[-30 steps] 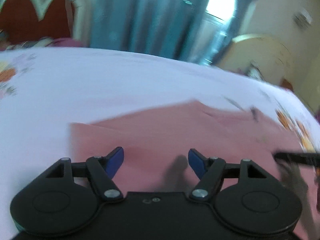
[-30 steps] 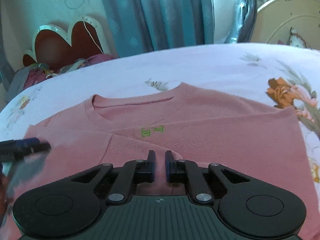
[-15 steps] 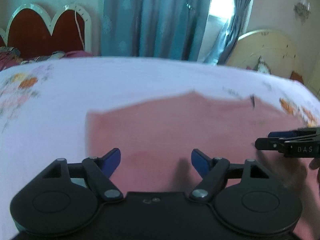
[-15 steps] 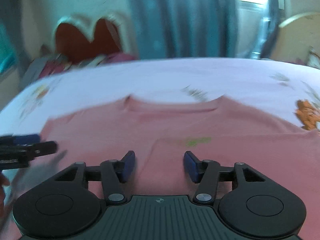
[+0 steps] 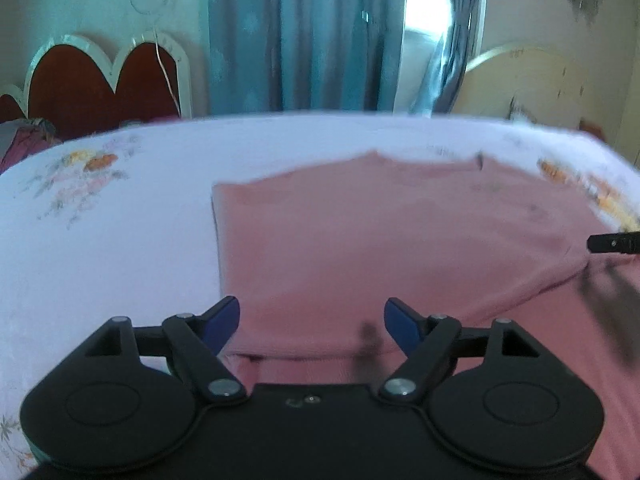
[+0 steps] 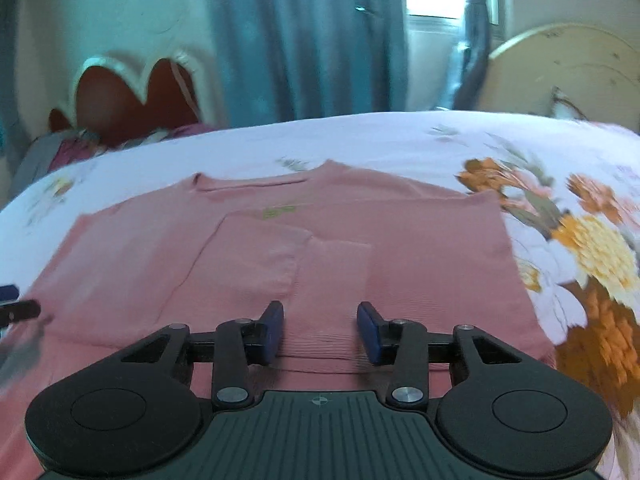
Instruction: Fold small clothes
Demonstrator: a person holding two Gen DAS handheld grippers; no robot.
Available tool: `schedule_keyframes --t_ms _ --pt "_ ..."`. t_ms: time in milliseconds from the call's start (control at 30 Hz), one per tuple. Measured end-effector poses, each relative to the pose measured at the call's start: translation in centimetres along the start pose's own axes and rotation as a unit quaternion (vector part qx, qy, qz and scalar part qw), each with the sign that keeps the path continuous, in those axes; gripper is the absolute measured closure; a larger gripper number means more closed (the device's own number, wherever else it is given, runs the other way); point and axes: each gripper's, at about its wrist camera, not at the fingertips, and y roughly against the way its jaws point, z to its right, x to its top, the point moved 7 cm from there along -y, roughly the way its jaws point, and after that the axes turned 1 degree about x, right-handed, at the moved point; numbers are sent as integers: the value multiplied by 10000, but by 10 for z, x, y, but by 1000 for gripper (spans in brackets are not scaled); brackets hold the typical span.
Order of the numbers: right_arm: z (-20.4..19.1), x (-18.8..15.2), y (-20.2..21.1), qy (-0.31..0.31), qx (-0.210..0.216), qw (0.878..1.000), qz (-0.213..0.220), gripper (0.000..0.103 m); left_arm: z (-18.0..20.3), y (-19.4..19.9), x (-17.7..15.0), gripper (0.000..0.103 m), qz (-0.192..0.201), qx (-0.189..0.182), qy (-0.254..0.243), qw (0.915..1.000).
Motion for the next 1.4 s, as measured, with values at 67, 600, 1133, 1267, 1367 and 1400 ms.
schedule_keyframes --t_ms 67,600,1133,1267,1367,1400 --pt "3 -7 -11 -97 -121 9994 -306 68 3 -9 -7 24 -164 77 -93 9998" --pt "13 -15 44 -177 -67 9998 37 56 2 32 -34 8 -188 531 -29 9984" --pt "66 -90 171 -268 33 9994 198 56 41 132 -96 9 -49 798 -30 9968" --pt "75 -116 199 -329 70 9993 190 56 40 158 -118 11 -46 852 23 9964" --pt "86 -140 215 -528 193 9984 82 56 34 177 -138 12 -106 920 85 9957" --pt "91 -150 221 -620 211 9978 41 56 31 182 -145 12 -139 941 110 9954"
